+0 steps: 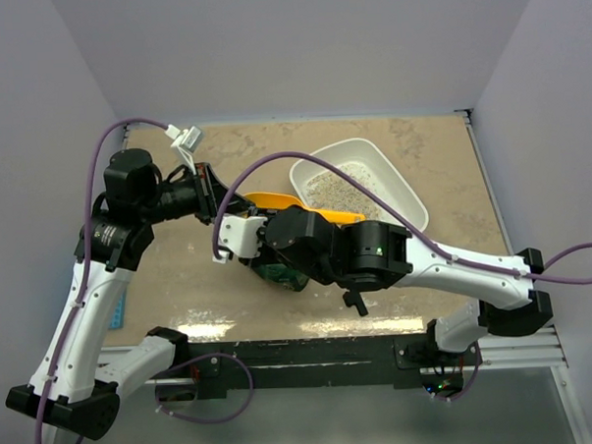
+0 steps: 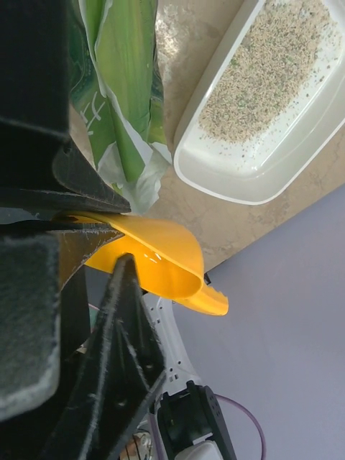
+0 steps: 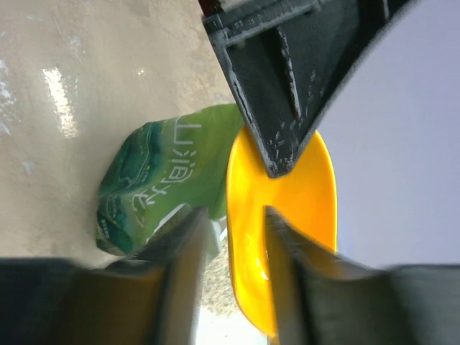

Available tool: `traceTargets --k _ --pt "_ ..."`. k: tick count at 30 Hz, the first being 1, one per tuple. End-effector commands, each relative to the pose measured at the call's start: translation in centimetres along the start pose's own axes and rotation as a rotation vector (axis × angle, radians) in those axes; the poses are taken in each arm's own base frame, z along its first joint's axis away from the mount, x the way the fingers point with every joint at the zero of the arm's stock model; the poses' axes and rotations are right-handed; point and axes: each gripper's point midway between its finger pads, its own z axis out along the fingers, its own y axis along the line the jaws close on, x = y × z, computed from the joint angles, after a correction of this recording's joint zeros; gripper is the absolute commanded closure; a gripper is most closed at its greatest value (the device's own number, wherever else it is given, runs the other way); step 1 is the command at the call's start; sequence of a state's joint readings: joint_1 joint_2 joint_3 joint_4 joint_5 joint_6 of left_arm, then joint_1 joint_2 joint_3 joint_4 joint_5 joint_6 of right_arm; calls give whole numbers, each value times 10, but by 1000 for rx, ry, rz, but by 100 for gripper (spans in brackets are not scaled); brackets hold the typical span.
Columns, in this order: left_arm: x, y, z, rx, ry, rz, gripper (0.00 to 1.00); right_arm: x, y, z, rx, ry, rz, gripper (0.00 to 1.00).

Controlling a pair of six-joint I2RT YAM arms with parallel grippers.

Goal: Fill the litter box with clean litter

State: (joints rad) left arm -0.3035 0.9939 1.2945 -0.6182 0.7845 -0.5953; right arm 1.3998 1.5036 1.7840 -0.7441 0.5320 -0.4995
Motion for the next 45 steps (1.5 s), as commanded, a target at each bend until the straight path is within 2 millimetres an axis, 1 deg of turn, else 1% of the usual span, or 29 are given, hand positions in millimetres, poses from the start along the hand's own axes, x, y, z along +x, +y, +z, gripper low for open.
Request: traceTargets --k 1,2,3,4,5,6,8,10,11,12,13,14,16,17,18,19,20,21,22,23,24,25,26,30,32,34,35,41,45 --pt "-9 -6 -6 -9 -34 80 100 -6 -36 -40 108 -85 166 46" --pt "-11 -3 -6 -31 -43 86 100 -7 -43 -51 122 -113 223 43" --pt "-10 -1 -7 -41 -40 88 100 -6 -48 -59 138 -133 260 35" --pt "-10 0 -7 -47 -39 100 100 -3 -57 -68 172 -140 299 32" --pt "-9 2 -6 -52 -37 100 100 0 -71 -89 202 -176 373 29" --pt "-7 4 -7 -59 -30 96 100 5 -76 -98 216 -172 392 25" --pt "-7 7 -6 -70 -24 107 100 15 -86 -120 228 -188 439 23" --pt "-6 9 -5 -71 -10 120 100 31 -87 -131 230 -154 447 21" --pt "-5 7 -6 -64 -4 128 100 35 -87 -140 219 -166 494 20" --pt "-6 4 -7 -59 -3 134 100 42 -80 -142 186 -151 500 15" --pt "-7 3 -7 -54 -4 146 100 42 -74 -145 148 -160 515 15" --pt "-8 -1 -9 -40 -4 157 100 42 -70 -149 130 -175 603 15" --pt "-11 -9 -12 -24 -15 186 100 48 -75 -161 148 -195 720 12" --pt "-11 -13 -14 -8 -13 193 100 53 -78 -164 181 -199 823 12" --pt "-11 -17 -15 8 -17 201 100 60 -81 -172 198 -219 896 13" --pt "-10 -21 -17 23 -21 211 100 63 -81 -175 207 -237 960 13" --pt "-8 -27 -19 51 -15 217 100 63 -79 -177 202 -261 1072 15" --pt "-7 -30 -19 68 -17 224 100 70 -75 -178 201 -289 1141 17" --pt "-6 -36 -23 86 -26 238 100 70 -70 -177 181 -309 1200 18" --pt "-4 -39 -23 113 -21 245 100 67 -66 -177 154 -336 1272 19" --pt "-2 -42 -24 127 -21 250 100 62 -55 -168 111 -359 1307 20" --pt "-1 -46 -27 141 -25 260 100 60 -54 -172 87 -395 1345 20" --pt "1 -47 -27 155 -19 262 100 54 -50 -167 66 -425 1391 20" --pt "5 -53 -31 178 -25 269 100 44 -51 -171 14 -550 1467 20" --pt "10 -52 -32 180 -21 260 100 45 -55 -176 14 -591 1493 19" --pt "13 -53 -35 183 -24 260 100 46 -54 -175 15 -606 1501 19" --pt "15 -53 -35 191 -25 263 100 46 -54 -178 7 -621 1510 18" --pt "17 -60 -40 213 -39 276 100 32 -42 -172 -81 -676 1536 19" --pt "17 -73 -47 256 -53 292 100 28 -33 -162 -106 -663 1542 20"
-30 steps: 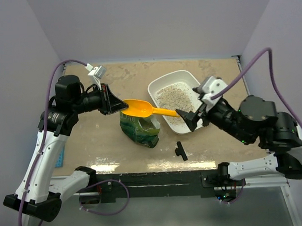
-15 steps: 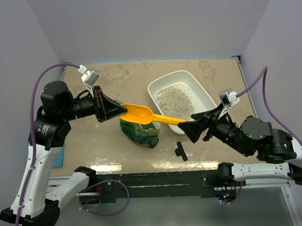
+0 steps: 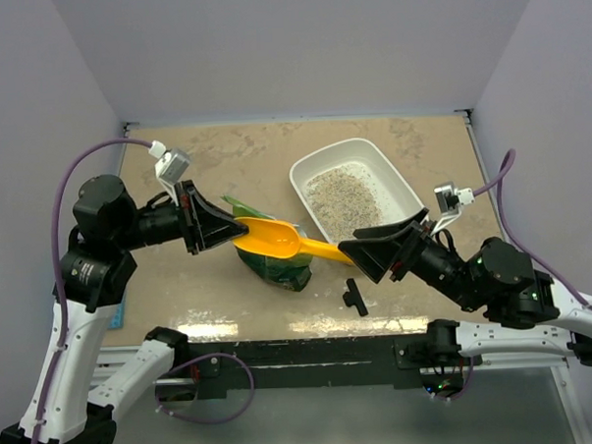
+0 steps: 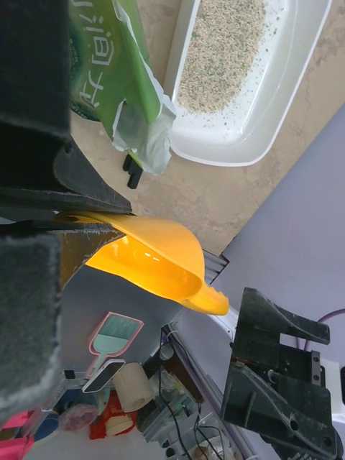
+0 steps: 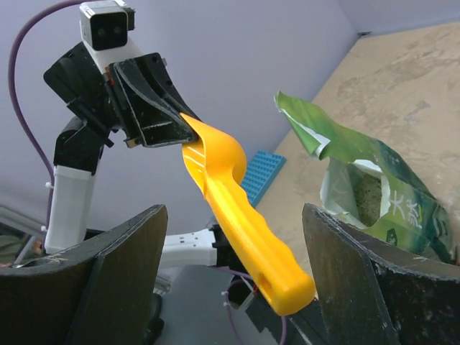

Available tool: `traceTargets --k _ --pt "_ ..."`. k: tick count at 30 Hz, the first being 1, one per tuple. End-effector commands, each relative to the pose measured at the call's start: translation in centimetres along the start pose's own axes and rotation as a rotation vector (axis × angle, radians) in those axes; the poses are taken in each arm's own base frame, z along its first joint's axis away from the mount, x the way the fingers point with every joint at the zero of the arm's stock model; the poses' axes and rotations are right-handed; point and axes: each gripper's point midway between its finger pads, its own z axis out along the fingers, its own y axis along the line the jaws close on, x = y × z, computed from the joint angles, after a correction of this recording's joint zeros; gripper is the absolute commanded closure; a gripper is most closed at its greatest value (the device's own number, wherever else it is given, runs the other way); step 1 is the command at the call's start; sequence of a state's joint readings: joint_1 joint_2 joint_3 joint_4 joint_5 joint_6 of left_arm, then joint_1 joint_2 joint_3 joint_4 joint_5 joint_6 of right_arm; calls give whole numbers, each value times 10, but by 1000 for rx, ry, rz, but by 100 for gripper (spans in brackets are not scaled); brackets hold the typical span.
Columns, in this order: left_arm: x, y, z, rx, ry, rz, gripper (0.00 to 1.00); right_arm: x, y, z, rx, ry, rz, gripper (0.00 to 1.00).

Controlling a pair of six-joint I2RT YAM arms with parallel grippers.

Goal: Fill the litter box with clean litter

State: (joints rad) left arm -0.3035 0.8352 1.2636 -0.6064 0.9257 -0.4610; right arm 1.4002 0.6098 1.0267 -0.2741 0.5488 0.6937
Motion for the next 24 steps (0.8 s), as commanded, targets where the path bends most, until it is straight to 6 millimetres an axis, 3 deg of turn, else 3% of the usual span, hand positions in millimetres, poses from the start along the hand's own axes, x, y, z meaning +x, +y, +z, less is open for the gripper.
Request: traceTargets --k 1,9,16,20,24 --pt "-10 -30 -8 97 -41 60 100 -7 22 3 -87 -31 92 20" --pt "-5 -44 -15 117 -45 90 100 1 39 15 -157 -22 83 21" --pt "-9 -48 -15 115 -49 109 100 24 60 23 -250 65 77 23" --pt "-10 -50 -17 111 -53 124 100 29 60 18 -269 86 87 24" --pt "-10 -52 -17 115 -53 128 100 22 56 2 -289 74 108 24"
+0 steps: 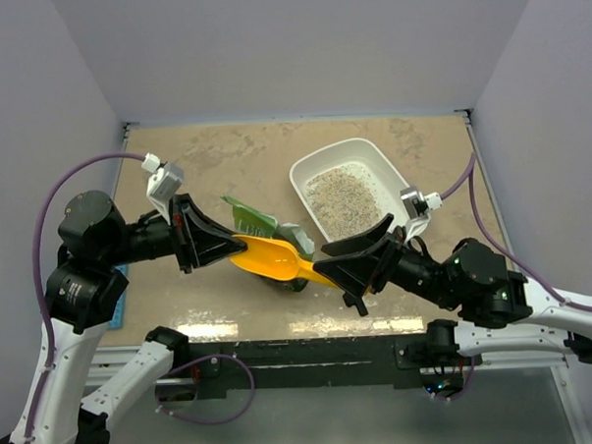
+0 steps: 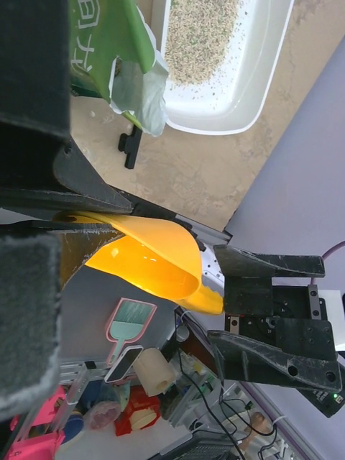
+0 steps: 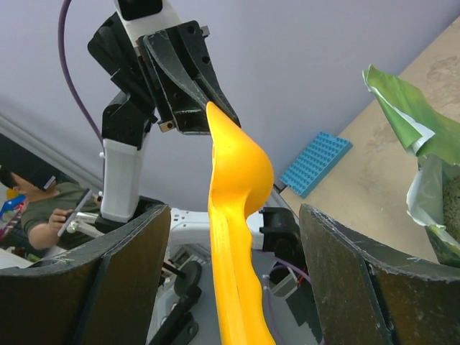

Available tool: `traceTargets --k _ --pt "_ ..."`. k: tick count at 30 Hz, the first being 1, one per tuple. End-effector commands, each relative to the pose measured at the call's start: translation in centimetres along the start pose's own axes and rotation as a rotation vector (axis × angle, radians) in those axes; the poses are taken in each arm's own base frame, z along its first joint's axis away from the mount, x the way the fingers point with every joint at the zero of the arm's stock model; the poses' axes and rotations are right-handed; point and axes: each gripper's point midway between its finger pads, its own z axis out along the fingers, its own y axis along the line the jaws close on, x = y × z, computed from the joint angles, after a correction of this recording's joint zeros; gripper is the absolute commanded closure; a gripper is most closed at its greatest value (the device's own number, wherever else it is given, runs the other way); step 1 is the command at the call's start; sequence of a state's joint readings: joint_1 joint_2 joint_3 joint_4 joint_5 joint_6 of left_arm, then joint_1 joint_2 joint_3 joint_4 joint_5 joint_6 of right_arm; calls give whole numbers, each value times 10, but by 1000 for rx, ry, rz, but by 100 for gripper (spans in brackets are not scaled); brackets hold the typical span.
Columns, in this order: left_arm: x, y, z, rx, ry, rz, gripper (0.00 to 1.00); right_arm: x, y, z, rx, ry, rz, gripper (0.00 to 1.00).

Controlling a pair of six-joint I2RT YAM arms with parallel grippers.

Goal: Fill the litter box with clean litter

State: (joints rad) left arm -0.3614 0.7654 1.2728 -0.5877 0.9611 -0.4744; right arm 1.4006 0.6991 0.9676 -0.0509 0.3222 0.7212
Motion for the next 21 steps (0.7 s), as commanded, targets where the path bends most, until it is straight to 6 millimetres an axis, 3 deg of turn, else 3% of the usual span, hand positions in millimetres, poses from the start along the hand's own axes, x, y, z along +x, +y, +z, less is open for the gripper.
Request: traceTargets --k 1,8,14,21 --pt "-16 -12 -3 13 -40 61 100 -9 12 -17 -74 -20 45 24" --pt "-18 -10 -1 8 -36 60 100 6 12 -31 -124 40 39 24" --pt "-21 -7 0 -11 -43 62 100 20 20 -20 -176 83 27 25" --pt "-20 -7 -1 -12 -38 59 100 20 23 -12 -178 76 4 38"
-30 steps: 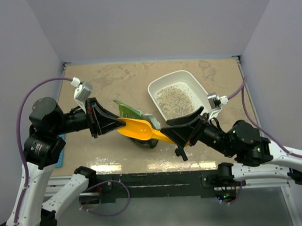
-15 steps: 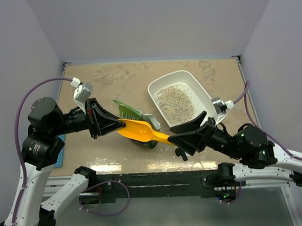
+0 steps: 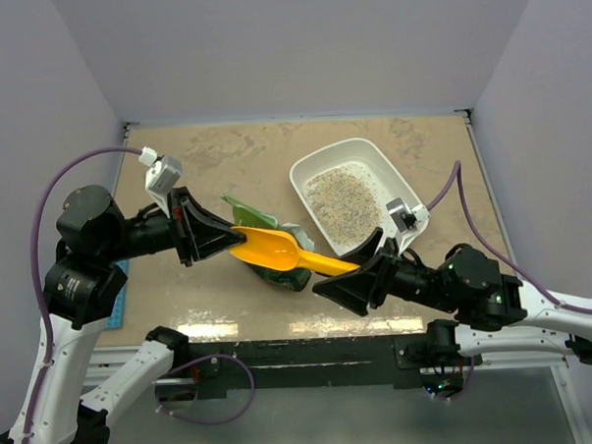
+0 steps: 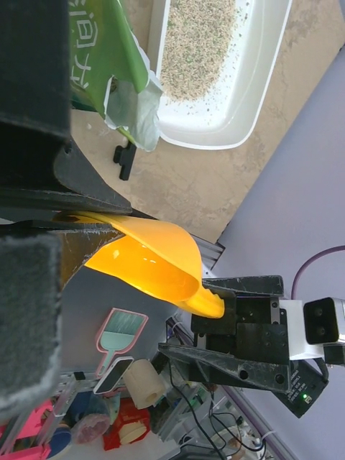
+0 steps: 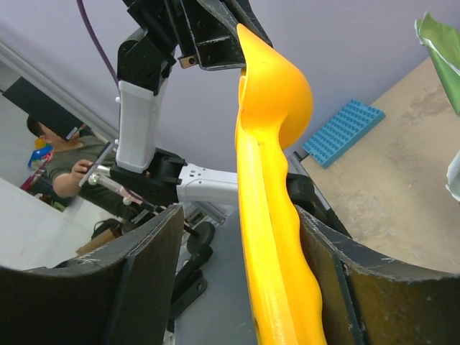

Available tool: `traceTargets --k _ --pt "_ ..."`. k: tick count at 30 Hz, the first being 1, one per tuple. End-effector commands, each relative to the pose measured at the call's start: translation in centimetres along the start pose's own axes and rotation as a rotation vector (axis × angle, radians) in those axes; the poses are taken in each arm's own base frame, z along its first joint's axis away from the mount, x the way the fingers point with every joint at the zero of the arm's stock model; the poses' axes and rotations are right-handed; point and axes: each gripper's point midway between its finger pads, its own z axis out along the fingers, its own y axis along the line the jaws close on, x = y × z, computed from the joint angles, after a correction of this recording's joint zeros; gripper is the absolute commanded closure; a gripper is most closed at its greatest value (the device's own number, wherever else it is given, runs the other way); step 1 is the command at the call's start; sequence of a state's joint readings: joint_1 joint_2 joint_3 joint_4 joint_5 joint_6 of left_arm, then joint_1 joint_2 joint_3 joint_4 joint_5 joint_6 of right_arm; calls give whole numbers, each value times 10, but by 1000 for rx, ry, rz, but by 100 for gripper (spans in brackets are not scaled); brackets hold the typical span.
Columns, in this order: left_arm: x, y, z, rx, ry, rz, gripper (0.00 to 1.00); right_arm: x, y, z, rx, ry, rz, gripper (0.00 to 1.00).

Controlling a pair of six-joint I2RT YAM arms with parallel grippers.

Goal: Fill the litter box with clean litter

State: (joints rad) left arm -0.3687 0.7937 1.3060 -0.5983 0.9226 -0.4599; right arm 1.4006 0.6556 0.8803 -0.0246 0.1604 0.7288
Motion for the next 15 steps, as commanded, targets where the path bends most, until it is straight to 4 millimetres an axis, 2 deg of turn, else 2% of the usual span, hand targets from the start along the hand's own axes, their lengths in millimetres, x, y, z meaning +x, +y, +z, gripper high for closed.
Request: traceTargets --k 1,6,10,15 --pt "-11 -12 -4 18 -28 50 100 -14 17 0 -65 -47 -5 38" --pt "-8 -11 -4 18 -24 45 100 -31 13 -12 -26 -104 -6 39" --pt "-9 -12 -4 20 -26 44 100 -34 7 -22 0 -118 -7 39" --pt "-11 -10 -2 19 -24 39 100 -33 5 -21 2 -114 -11 43"
